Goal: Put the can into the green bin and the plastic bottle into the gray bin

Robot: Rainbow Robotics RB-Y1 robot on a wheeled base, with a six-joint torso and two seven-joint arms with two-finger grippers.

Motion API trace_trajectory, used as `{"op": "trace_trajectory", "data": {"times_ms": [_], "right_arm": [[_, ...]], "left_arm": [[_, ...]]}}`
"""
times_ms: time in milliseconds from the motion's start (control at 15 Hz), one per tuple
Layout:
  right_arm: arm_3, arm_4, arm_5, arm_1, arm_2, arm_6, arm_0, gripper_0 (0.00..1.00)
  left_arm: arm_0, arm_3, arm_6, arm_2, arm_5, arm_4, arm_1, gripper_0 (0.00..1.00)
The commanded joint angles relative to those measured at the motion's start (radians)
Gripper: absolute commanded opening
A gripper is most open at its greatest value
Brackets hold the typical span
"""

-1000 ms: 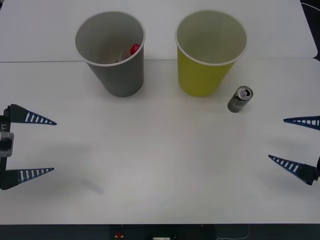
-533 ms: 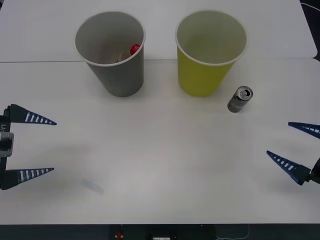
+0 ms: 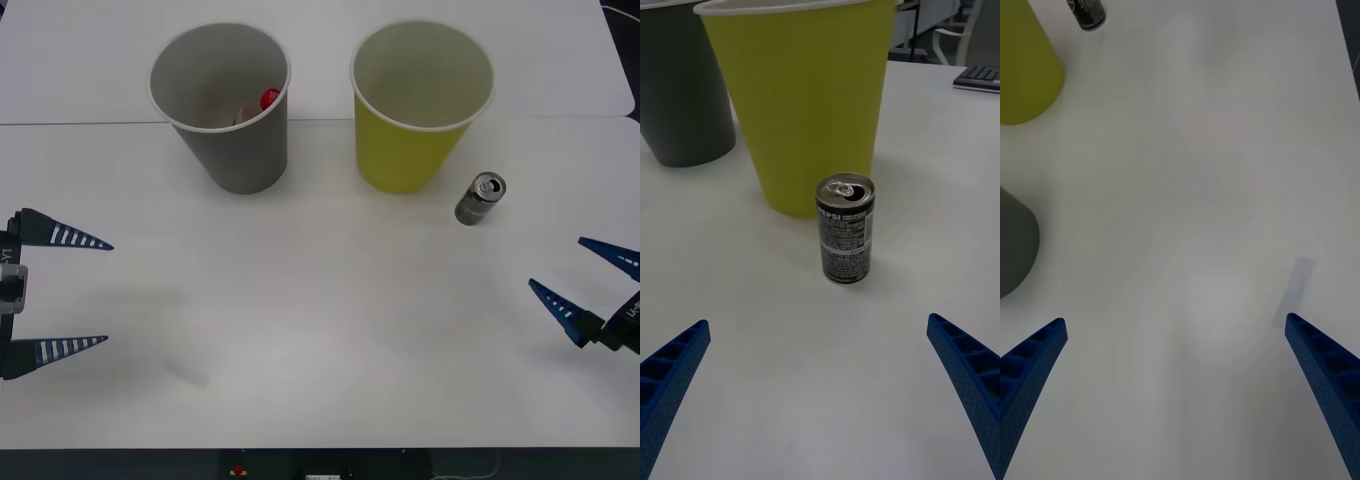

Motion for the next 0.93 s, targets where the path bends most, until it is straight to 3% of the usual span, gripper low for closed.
{"op": "trace_trajectory", "data": {"times_ms": [67,533,933], "right_arm": [[0.051,0.003,0.016,0.032,0.026,0.000,-0.053,1.00],[0.126,0.012,0.120,0.112,0.093,0.029,-0.181,1.00],[0.126,0.088,0.255,0.163,0.124,0.029,-0.254,1.00]], "left_arm": [[0.000,0.000,0.000,0.000,0.000,0.000,0.000,1.00],[0.000,0.000,0.000,0.000,0.000,0.000,0.000,1.00],[0.000,0.000,0.000,0.000,0.000,0.000,0.000,1.00]]}}
